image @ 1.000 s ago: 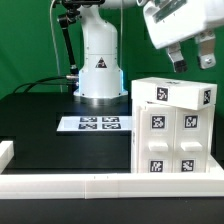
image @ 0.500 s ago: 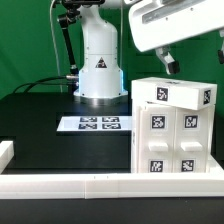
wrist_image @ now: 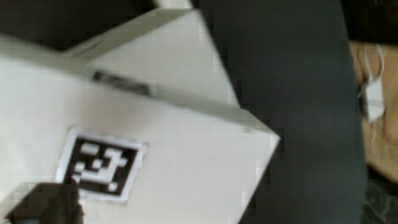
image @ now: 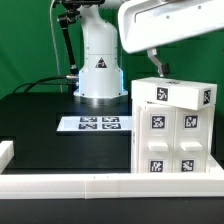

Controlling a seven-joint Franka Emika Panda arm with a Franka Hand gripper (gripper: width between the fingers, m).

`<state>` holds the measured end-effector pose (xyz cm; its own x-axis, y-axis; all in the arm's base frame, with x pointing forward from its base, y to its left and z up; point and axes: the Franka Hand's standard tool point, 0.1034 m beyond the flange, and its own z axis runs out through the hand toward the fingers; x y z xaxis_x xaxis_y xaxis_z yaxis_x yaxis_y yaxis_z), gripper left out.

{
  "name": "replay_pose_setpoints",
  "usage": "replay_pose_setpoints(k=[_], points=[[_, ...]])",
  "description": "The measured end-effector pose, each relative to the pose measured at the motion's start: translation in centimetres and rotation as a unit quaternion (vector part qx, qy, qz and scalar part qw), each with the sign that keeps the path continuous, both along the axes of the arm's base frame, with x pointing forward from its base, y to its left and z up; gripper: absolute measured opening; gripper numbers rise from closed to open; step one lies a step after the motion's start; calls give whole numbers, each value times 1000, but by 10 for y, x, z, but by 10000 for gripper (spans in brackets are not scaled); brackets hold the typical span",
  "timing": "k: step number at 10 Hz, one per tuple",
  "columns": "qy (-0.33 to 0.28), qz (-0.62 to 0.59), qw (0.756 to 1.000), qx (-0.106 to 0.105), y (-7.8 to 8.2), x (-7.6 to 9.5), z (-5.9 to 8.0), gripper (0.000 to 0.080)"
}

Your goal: Assemble cabinet

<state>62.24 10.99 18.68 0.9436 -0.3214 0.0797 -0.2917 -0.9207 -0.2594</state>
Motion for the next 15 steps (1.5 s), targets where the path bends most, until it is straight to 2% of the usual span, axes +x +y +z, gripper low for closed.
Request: replay_pose_setpoints(k=[2,4,6,9,15], points=[[-31,113,993,-29,-1,2,0,797],[-55,230,970,-56,-4,2,0,797],[-74,324,940,-73,-7,2,-2,797],[-86,403,907,-86,-15,-2,-8,797],[-78,403,908,-86,-25,-9,-24,797]])
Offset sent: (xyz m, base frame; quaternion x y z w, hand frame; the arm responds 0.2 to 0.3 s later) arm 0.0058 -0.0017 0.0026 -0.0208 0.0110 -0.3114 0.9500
